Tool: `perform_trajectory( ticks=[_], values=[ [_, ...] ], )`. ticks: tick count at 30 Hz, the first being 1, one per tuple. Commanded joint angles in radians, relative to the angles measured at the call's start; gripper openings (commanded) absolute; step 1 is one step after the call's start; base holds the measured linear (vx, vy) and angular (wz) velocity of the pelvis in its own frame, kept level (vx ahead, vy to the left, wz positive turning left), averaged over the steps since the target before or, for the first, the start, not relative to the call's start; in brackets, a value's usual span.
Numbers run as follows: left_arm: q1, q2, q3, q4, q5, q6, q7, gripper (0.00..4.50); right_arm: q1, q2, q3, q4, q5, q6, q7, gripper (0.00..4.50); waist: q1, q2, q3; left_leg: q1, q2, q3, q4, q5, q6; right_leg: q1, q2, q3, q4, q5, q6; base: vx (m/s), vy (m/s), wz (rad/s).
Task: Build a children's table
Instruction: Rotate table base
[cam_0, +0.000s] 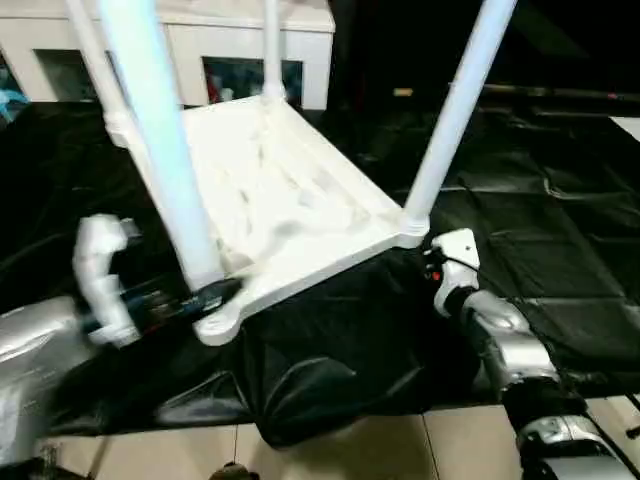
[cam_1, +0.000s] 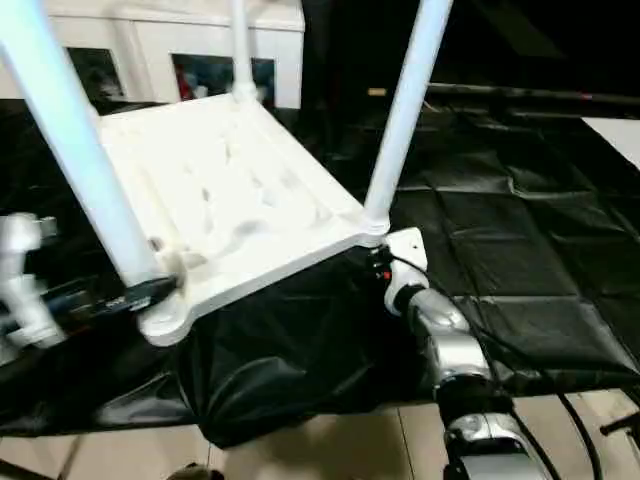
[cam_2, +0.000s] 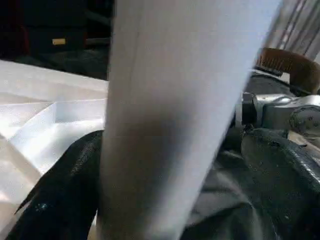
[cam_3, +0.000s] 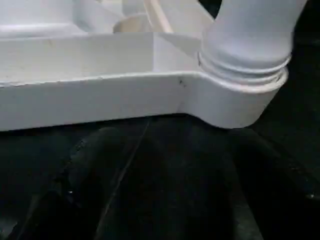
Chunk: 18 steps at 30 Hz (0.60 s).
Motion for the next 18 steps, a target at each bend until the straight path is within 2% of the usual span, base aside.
perform_trajectory(
  ticks=[1,6,10,11,13,18],
  values=[
    [-0.029,-0.018,-0.053,0.011,0.019,-0.023,0.002,4.47,-0.044,0.014,0.000,0.017,0.005,-0.012,0.002,3.82,-0.005,0.021,-0.065,0.027,0.027,-0.017,-0.075,-0.316,-0.051,0.033,-0.043,0.046,-0.076,-0.183,-0.180,0.000,0.000,0.00],
    [-0.105,-0.073,-0.153,0.027,0.015,-0.028,-0.012,4.47,-0.120,0.050,0.016,0.084,0.002,-0.023,0.037,3.82,-0.001,0.017,-0.068,0.031,0.029,-0.014,-0.071,-0.285,-0.043,0.033,-0.044,0.045,-0.069,-0.127,-0.202,0.000,0.000,0.00],
    [-0.159,-0.127,-0.250,0.046,0.028,-0.052,-0.030,4.47,-0.163,0.059,0.027,0.157,-0.022,-0.031,0.046,3.82,0.001,0.015,-0.069,0.025,0.030,-0.014,-0.069,-0.258,-0.039,0.038,-0.047,0.045,-0.065,-0.105,-0.210,0.000,0.000,0.00],
    [-0.194,-0.162,-0.287,0.069,0.041,-0.069,-0.032,4.47,-0.174,0.058,0.035,0.178,-0.037,-0.038,0.048,3.82,0.002,0.013,-0.071,0.024,0.029,-0.012,-0.067,-0.235,-0.035,0.040,-0.047,0.045,-0.063,-0.079,-0.216,0.000,0.000,0.00],
    [-0.208,-0.174,-0.301,0.080,0.047,-0.079,-0.030,4.47,-0.177,0.058,0.035,0.184,-0.038,-0.039,0.048,3.82,0.003,0.011,-0.073,0.021,0.028,-0.013,-0.065,-0.213,-0.031,0.046,-0.048,0.044,-0.059,-0.056,-0.216,0.000,0.000,0.00],
    [-0.277,-0.250,-0.386,0.130,0.067,-0.114,-0.034,4.47,-0.194,0.064,0.024,0.202,-0.034,-0.084,0.041,3.82,-0.001,0.014,-0.071,0.023,0.028,-0.012,-0.064,-0.234,-0.027,0.045,-0.048,0.044,-0.065,-0.085,-0.213,0.000,0.000,0.00]
  ],
)
